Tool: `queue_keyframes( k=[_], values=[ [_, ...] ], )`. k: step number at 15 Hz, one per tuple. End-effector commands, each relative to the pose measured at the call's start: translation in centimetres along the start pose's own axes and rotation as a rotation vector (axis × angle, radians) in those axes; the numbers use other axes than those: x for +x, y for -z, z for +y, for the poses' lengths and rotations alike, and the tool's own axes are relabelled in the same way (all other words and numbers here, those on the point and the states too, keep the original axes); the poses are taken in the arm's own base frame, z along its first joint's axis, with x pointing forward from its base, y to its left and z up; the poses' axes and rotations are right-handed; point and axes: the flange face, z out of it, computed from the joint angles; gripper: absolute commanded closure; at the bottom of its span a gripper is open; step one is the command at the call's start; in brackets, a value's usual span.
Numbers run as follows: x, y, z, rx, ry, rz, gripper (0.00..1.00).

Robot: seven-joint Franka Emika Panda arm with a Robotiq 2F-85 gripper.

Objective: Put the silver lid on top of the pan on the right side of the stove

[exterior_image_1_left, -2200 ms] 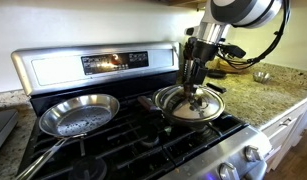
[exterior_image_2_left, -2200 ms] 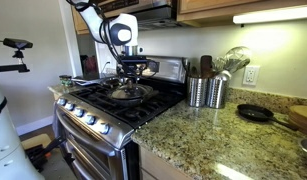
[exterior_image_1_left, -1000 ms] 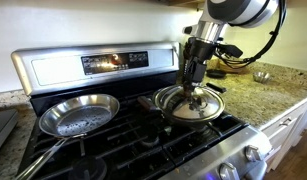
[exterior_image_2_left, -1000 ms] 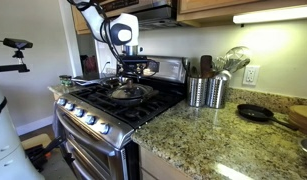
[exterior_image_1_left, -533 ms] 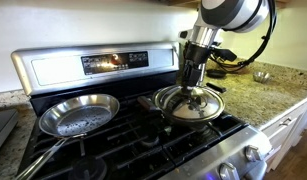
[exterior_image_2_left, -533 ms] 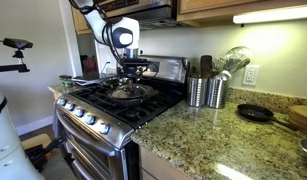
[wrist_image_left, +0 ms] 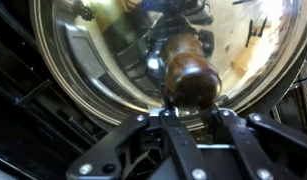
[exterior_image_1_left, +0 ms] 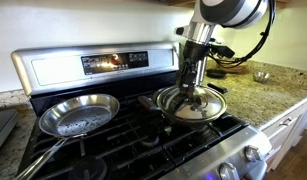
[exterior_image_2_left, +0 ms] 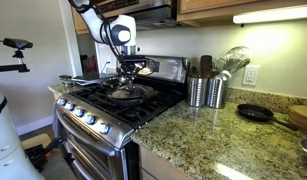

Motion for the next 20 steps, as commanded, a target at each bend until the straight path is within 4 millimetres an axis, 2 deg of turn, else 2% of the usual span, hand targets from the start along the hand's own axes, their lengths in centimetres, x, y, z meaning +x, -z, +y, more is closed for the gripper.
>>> queue_keyframes(
  k=[1,2,3,11,13,20],
  values=[
    [0.8,1.6,-1.2,-0.037,0.022,-0.013,0.48],
    [1.0,1.7,-1.4,-0.043,0.027,-0.016,0.54],
    [1.2,1.7,-1.5,-0.050,0.027,-0.018,0.53],
    [1.4,2.1,-2.1,-0.075,0.015,-0.079,0.04],
    [1.2,2.1,-2.3,-0.074,-0.002,-0.106,0.00],
    [0.4,1.7,-2.5,-0.050,-0.033,-0.193,0.00]
  ],
)
